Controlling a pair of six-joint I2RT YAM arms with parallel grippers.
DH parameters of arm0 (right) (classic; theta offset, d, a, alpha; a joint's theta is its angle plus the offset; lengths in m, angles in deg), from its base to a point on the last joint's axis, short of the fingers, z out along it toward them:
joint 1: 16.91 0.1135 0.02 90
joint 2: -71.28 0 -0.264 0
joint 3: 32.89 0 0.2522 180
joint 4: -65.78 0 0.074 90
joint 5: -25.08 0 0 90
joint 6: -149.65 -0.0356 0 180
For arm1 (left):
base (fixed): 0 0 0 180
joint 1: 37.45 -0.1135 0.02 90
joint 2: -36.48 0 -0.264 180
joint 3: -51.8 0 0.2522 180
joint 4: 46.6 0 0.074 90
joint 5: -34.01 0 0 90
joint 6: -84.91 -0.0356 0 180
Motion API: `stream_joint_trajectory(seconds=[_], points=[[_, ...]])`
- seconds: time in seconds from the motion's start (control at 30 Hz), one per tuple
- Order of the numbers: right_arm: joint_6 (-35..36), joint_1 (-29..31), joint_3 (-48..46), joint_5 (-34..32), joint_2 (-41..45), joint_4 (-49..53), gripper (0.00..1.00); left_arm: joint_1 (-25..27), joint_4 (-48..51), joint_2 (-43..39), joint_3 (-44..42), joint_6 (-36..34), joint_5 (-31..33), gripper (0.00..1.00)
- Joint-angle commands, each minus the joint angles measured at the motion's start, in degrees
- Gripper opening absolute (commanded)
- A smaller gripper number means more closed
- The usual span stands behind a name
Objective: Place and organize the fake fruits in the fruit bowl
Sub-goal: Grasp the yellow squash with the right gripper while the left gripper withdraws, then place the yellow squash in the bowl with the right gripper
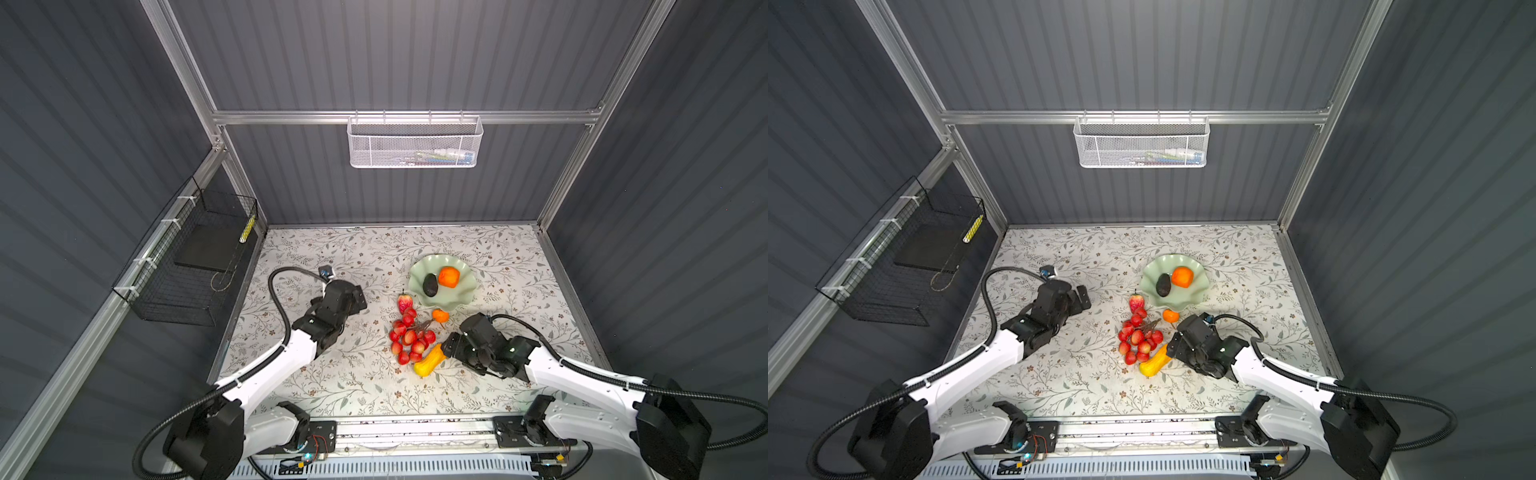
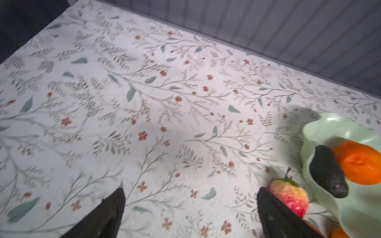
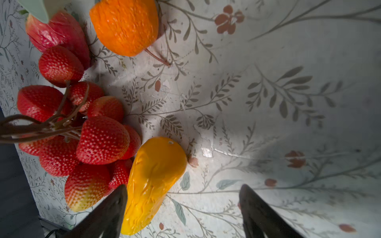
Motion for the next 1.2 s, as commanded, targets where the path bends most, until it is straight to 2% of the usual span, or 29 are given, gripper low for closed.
stream_joint_trajectory(seconds=[0.0,0.17,0.33,0.5,0.63,0.77,0.83,0.9,1.0,1.1,1.17], points=[[-5.38,1.77,1.50,-0.94,-2.80,-3.59,0.83,-0.41,0.40,-4.36,-1.27,3.49,2.84,1.00],[-9.00,3.31,2.13,-2.45,-7.12,-6.11,0.79,-0.53,2.58,-5.37,-0.50,1.90,3.47,1.00],[-13.42,4.39,1.25,-3.99,-9.66,-8.15,0.66,-0.64,3.12,-5.16,-0.42,1.61,2.97,1.00],[-13.79,4.47,0.68,-4.65,-9.55,-8.12,0.52,-0.66,3.30,-6.05,-0.93,1.15,3.39,1.00],[-13.47,4.69,-0.65,-6.58,-5.89,-5.43,0.38,-0.69,3.45,-6.32,-0.93,0.99,3.41,1.00],[-11.57,4.69,-0.85,-10.87,1.15,2.41,0.31,-0.68,2.97,-5.68,-1.11,1.23,3.09,1.00],[-10.32,4.69,-0.29,-14.07,7.59,9.50,0.31,-0.79,2.87,-4.89,-0.86,1.51,2.50,1.00],[-8.23,4.64,0.72,-18.25,13.46,14.97,0.30,-0.83,2.79,-4.31,-0.45,1.60,1.85,1.00],[1.10,0.76,3.74,-23.53,20.17,19.41,0.31,-0.81,2.28,-3.23,-0.18,1.67,0.96,1.00],[12.45,-9.41,7.79,-19.85,20.38,17.21,0.31,-0.89,0.66,-1.67,-0.43,1.87,-0.29,1.00],[17.36,-14.76,9.94,-16.31,18.37,13.45,0.32,-0.90,0.48,-0.63,0.13,2.06,-1.59,1.00]])
